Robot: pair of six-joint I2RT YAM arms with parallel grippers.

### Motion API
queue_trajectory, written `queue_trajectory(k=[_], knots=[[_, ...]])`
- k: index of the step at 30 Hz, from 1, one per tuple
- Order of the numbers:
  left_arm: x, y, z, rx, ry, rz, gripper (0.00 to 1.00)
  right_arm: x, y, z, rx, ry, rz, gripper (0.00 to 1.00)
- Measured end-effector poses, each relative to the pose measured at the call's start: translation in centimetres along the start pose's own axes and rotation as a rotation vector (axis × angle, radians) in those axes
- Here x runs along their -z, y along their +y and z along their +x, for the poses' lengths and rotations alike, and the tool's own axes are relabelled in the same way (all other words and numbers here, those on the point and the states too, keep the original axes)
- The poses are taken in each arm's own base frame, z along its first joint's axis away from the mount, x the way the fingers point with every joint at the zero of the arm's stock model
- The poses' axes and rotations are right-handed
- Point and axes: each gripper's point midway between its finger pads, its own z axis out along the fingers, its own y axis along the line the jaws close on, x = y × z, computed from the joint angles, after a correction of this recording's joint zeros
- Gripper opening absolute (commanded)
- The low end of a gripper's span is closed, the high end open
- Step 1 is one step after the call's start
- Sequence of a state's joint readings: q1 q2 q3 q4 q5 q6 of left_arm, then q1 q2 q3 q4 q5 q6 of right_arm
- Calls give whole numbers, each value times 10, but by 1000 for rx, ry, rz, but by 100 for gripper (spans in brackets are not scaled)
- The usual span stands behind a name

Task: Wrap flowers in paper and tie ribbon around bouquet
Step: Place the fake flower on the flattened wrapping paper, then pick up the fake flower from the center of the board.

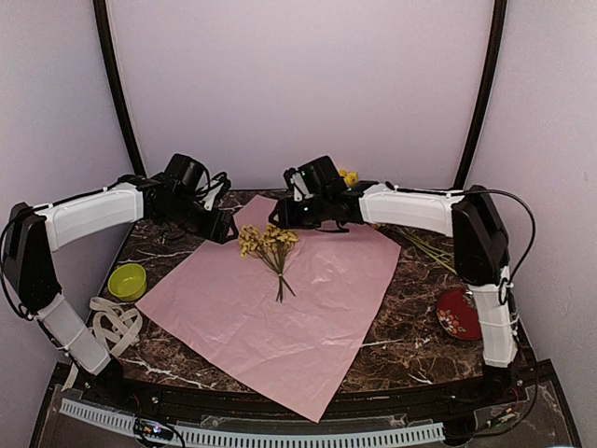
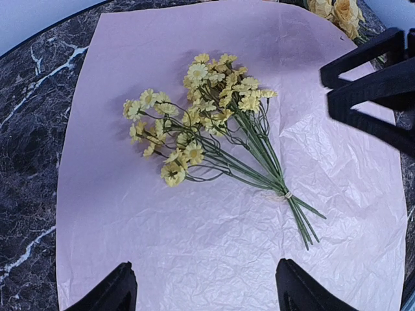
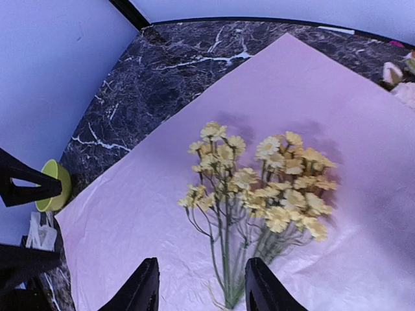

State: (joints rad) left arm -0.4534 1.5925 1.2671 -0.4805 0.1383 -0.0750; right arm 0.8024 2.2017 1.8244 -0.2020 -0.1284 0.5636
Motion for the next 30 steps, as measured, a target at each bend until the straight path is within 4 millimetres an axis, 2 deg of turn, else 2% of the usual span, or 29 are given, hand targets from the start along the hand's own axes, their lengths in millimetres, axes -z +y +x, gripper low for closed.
queue_trajectory(k=[3,5,7,8,10,12,15,17,21,24,30], knots=[[0,0,0,0,0,-2,76,39,-19,-18,98,18,65,46],[0,0,0,0,0,-3,76,71,-51,-34,135,30,135,46],[0,1,0,0,0,-3,76,103,-100,-53,147,34,242,45],[0,1,0,0,0,-3,76,120,-133,-61,145,37,314,43],[0,1,0,0,0,-3,76,153,-202,-66,136,76,475,42],[0,1,0,0,0,-3,76,181,-262,-57,114,147,607,41],[0,1,0,0,0,-4,76,208,-321,-35,83,257,725,41],[0,1,0,1,0,-5,76,215,-349,-20,69,333,768,43],[-1,2,1,2,3,-7,76,208,-386,-1,81,433,797,52],[-3,4,2,4,9,-12,76,199,-400,11,101,493,792,55],[-12,7,8,11,37,-16,76,182,-418,17,127,538,772,46]])
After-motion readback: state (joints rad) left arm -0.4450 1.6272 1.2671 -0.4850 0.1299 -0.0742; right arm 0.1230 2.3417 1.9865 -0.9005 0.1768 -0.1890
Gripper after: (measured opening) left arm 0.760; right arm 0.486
